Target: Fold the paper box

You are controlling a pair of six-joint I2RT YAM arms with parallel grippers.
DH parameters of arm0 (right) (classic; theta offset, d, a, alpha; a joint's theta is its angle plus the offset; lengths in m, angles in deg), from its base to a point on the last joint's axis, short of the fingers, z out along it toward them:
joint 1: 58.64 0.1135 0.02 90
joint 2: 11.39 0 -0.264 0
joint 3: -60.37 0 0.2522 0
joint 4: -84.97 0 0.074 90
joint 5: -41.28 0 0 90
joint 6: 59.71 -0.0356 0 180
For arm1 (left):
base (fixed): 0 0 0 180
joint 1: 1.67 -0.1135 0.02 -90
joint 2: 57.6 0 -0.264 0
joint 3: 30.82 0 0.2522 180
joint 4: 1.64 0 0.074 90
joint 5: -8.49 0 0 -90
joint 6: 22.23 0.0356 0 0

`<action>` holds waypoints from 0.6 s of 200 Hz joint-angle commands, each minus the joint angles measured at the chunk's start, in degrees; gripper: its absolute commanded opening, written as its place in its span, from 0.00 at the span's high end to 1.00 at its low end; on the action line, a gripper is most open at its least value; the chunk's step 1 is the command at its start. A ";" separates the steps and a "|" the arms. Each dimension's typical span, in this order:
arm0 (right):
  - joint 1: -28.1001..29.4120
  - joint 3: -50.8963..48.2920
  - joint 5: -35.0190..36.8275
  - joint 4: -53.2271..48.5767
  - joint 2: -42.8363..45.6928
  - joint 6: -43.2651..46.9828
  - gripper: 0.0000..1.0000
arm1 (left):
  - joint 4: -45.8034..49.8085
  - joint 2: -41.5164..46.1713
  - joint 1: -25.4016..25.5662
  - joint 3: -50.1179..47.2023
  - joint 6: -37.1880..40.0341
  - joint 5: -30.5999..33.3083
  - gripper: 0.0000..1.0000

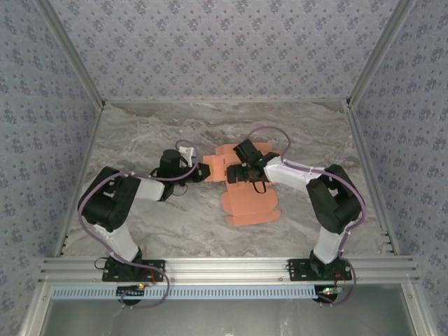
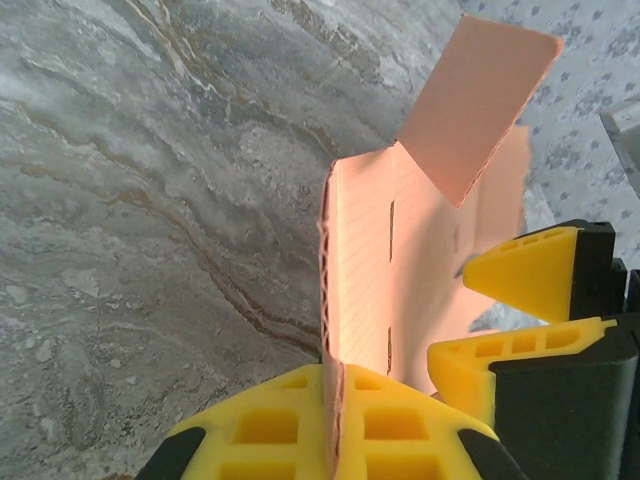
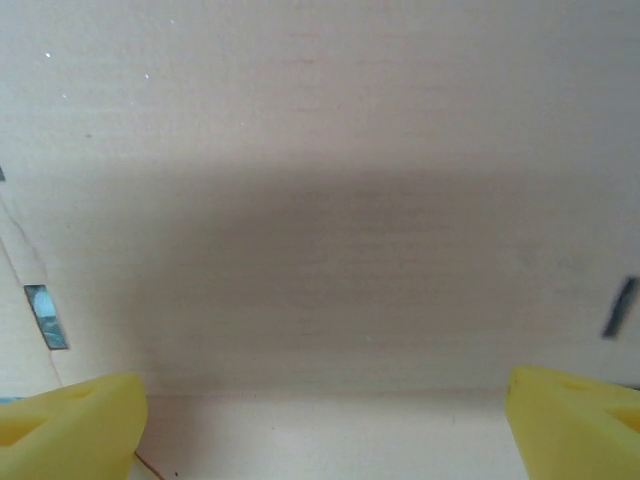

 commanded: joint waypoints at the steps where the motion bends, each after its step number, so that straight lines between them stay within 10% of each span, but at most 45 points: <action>1: -0.36 -1.83 -3.55 1.27 0.56 -3.02 0.06 | -2.10 -0.94 2.77 1.41 6.66 2.81 1.00; 48: -0.91 -3.12 -4.31 1.29 7.45 -12.83 0.06 | -8.68 0.76 5.60 -2.75 5.86 12.16 1.00; 120: -1.48 -6.30 -4.15 9.81 16.24 -59.63 0.09 | -14.38 3.01 7.66 -6.18 7.05 18.38 1.00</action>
